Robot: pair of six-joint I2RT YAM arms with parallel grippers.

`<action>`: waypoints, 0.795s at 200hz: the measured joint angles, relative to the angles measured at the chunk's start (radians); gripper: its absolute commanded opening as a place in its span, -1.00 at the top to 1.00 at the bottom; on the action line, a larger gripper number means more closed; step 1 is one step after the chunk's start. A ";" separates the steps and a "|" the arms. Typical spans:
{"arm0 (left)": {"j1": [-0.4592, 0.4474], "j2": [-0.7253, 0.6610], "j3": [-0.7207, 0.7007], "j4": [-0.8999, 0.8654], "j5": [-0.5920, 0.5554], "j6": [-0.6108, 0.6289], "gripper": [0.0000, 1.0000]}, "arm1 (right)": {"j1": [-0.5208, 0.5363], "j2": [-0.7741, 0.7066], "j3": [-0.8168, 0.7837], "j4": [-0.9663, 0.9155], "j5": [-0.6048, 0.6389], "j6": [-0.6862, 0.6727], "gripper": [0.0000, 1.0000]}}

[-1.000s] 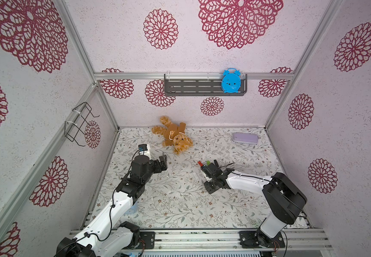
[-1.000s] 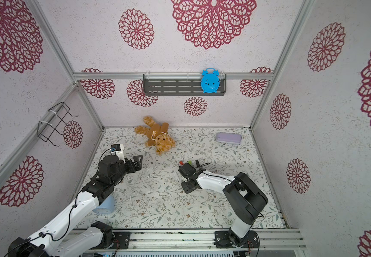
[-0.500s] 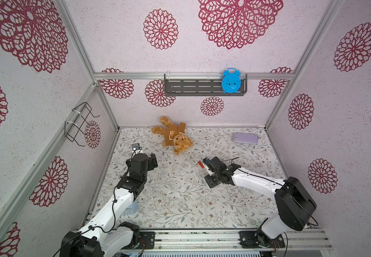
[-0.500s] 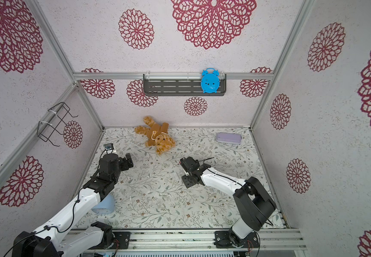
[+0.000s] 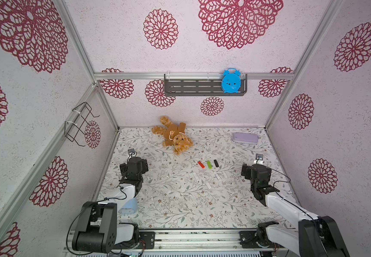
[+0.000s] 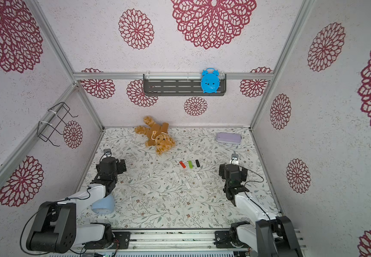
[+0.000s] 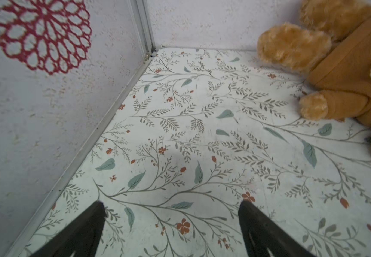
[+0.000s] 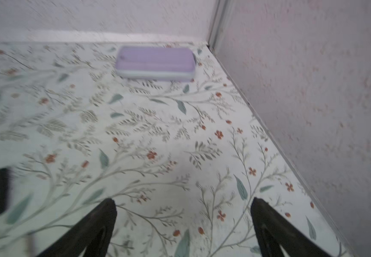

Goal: Close the usb drive cover
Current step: Reset both arms

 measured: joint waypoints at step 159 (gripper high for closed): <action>0.176 0.182 -0.060 0.468 0.184 0.010 -0.94 | -0.134 0.357 -0.069 0.736 -0.273 -0.115 -0.98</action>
